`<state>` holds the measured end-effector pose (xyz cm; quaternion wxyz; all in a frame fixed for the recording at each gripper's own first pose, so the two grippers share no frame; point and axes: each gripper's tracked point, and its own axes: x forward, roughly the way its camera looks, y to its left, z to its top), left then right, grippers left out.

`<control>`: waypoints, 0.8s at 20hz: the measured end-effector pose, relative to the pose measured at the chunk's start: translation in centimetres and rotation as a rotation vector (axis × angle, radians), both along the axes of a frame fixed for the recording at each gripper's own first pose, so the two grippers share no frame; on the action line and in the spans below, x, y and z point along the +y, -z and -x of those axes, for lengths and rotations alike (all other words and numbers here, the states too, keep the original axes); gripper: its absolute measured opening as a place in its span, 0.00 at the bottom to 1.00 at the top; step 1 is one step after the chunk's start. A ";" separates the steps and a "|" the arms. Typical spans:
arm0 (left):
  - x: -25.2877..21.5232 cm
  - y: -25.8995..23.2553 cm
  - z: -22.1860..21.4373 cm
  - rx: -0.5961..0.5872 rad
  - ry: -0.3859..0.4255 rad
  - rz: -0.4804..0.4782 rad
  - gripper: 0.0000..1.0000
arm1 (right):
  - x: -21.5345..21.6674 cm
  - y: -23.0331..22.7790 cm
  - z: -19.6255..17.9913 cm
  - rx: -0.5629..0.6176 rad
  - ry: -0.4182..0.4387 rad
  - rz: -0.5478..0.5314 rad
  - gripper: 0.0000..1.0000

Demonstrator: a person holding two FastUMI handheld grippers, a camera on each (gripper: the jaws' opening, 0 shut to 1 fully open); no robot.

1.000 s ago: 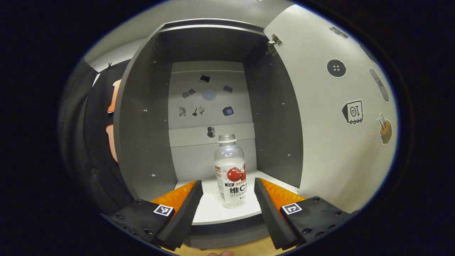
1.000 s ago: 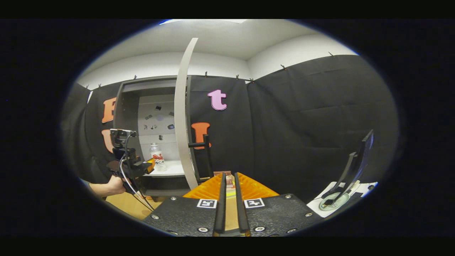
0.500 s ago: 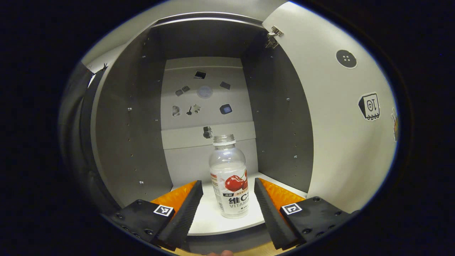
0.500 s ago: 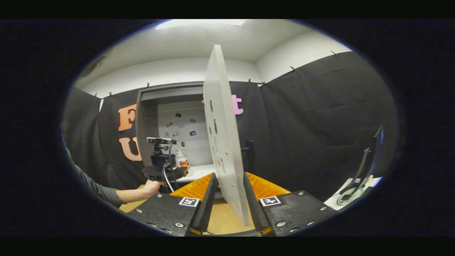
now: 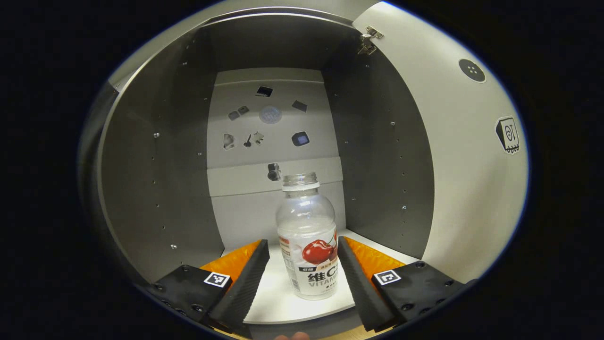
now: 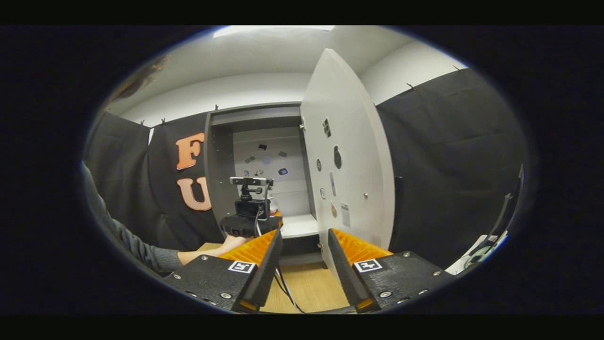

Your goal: Open the cabinet door with the right hand, grasp the bottle in the cabinet with the left hand and place it on the coaster, then close the cabinet door with the right hand.

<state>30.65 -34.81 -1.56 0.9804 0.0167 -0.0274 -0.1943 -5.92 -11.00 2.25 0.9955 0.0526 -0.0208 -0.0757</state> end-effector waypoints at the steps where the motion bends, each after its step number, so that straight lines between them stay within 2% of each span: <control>1: -0.3 0.0 -0.3 -0.001 0.005 0.001 0.95 | 0.5 0.3 -0.2 0.011 -0.009 0.009 0.61; 7: -1.3 -0.1 -1.9 0.004 0.002 0.005 0.95 | 2.9 0.8 -1.5 0.042 -0.044 0.026 0.61; 9: -1.9 -0.2 -2.2 -0.001 0.025 0.013 0.95 | 3.3 1.1 -1.9 0.049 -0.044 0.030 0.61; 10: -2.0 -0.1 -2.5 -0.005 0.027 0.015 0.87 | 3.3 1.4 -1.9 0.062 -0.038 0.033 0.62; 11: -1.5 -0.1 -2.4 -0.004 0.022 0.012 0.87 | 3.3 1.7 -2.1 0.069 -0.037 0.034 0.62; 12: -1.4 -0.1 -2.4 -0.005 0.017 0.016 0.87 | 3.5 1.7 -2.3 0.073 -0.039 0.032 0.58; 16: -1.4 -0.2 -2.3 0.000 0.021 0.014 0.86 | 3.6 1.9 -2.5 0.078 -0.044 0.029 0.61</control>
